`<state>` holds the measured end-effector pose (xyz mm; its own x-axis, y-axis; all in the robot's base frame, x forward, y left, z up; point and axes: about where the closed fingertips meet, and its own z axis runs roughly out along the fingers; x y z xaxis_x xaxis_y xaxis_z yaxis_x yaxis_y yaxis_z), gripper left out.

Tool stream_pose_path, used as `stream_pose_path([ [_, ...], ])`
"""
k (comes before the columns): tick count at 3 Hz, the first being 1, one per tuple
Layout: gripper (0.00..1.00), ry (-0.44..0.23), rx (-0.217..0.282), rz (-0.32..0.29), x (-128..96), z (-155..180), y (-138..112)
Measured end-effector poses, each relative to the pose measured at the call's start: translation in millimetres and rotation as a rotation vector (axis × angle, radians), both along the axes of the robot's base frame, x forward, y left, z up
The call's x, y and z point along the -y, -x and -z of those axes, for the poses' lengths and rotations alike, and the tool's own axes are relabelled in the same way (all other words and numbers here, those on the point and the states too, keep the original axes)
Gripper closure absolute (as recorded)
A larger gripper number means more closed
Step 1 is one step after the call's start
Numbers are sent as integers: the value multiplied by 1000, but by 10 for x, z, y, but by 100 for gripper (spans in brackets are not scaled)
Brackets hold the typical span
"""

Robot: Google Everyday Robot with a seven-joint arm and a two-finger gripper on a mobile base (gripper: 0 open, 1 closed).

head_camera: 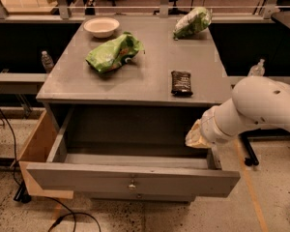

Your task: Open top drawer

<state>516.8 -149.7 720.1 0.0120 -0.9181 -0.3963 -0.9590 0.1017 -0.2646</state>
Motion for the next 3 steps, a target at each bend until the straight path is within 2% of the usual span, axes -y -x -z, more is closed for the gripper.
stream_pose_path([
  [2,100,28,-83,24,52,569,-11],
  [3,100,72,-120,0,-6,774,87],
])
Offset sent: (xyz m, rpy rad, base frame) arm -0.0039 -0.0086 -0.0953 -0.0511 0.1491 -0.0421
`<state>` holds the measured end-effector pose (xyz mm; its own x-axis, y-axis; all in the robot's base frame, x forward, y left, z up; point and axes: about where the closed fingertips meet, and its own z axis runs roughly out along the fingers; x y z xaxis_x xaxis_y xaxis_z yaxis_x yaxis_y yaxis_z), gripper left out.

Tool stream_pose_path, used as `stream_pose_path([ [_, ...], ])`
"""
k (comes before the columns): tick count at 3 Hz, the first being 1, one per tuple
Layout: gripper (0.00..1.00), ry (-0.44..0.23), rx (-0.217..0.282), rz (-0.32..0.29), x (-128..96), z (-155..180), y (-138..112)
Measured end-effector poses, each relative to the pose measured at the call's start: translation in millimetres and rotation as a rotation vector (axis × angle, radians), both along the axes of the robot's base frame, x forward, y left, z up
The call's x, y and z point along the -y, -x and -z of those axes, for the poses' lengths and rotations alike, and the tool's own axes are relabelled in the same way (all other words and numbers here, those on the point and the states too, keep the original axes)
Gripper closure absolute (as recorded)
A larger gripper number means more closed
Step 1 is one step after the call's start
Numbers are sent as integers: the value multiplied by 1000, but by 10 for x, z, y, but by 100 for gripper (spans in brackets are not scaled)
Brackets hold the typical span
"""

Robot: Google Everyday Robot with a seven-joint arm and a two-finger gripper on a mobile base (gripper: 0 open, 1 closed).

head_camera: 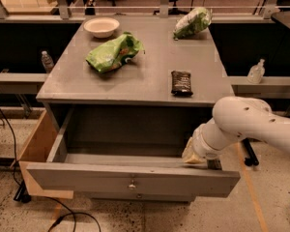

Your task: Open top drawer

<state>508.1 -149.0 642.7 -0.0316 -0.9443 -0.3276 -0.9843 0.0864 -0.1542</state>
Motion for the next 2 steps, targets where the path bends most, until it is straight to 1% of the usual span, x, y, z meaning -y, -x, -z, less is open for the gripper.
stream_pose_path([
  [1,100,37,-36,-48,-96,126,110],
  [2,100,63,-72,-110,-220,162,306],
])
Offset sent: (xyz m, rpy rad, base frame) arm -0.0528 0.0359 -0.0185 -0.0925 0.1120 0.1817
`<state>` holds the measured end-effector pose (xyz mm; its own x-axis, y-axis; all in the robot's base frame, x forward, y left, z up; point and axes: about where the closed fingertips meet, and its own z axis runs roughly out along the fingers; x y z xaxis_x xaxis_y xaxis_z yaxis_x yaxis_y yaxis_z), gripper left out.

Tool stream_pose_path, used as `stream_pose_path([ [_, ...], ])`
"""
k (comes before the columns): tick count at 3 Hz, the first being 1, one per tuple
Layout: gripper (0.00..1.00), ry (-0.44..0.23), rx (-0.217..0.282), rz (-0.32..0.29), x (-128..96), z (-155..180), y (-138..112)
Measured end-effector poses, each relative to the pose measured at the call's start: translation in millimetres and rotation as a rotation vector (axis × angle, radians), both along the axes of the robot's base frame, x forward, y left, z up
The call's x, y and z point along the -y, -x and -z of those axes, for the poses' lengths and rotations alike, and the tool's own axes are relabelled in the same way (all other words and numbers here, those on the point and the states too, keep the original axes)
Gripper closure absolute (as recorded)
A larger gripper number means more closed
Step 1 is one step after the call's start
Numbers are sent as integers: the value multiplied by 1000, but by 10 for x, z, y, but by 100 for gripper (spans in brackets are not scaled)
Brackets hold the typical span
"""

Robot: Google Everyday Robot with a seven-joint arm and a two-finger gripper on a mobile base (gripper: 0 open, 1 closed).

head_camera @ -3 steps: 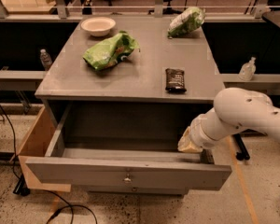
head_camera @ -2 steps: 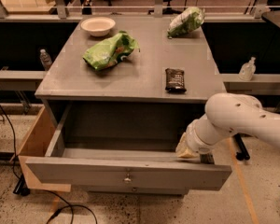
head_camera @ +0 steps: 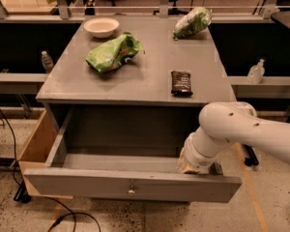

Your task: Open top drawer

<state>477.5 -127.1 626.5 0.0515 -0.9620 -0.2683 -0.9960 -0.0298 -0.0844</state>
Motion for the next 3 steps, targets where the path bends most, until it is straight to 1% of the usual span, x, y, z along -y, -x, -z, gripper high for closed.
stream_pose_path([
  [1,100,7,-38,-64,-152,-76,375],
  [2,100,0,-23,-62,-142,-168,424],
  [3,100,-5,52,-46,-40,-449,297],
])
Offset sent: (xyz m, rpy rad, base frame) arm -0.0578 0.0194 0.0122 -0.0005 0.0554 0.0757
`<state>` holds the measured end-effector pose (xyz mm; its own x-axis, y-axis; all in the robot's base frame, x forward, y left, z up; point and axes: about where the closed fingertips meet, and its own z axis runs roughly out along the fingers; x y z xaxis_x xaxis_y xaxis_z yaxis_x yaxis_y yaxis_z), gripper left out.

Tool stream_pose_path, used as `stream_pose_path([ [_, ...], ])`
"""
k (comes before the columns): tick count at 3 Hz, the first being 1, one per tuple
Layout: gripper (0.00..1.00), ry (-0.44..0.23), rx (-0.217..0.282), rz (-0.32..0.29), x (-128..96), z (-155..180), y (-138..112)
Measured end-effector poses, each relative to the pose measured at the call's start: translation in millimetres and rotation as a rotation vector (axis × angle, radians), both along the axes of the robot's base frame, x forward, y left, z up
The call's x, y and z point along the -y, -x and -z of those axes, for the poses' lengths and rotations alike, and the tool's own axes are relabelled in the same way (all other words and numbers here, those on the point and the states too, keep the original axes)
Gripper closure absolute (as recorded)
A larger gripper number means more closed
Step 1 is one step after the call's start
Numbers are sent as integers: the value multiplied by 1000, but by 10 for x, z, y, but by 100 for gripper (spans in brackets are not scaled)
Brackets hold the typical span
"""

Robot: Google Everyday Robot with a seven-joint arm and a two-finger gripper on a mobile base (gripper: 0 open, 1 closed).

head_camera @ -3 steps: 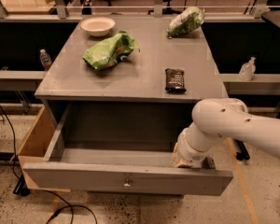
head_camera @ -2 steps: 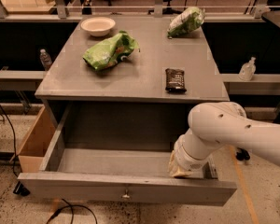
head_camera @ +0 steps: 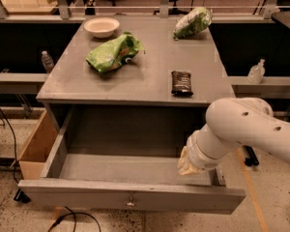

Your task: Open top drawer

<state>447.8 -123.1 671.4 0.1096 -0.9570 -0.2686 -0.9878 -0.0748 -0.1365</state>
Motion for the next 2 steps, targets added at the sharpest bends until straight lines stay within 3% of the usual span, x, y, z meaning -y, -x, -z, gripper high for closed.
stream_pose_path([
  [2,100,-12,90,-3,131,-497,-132],
])
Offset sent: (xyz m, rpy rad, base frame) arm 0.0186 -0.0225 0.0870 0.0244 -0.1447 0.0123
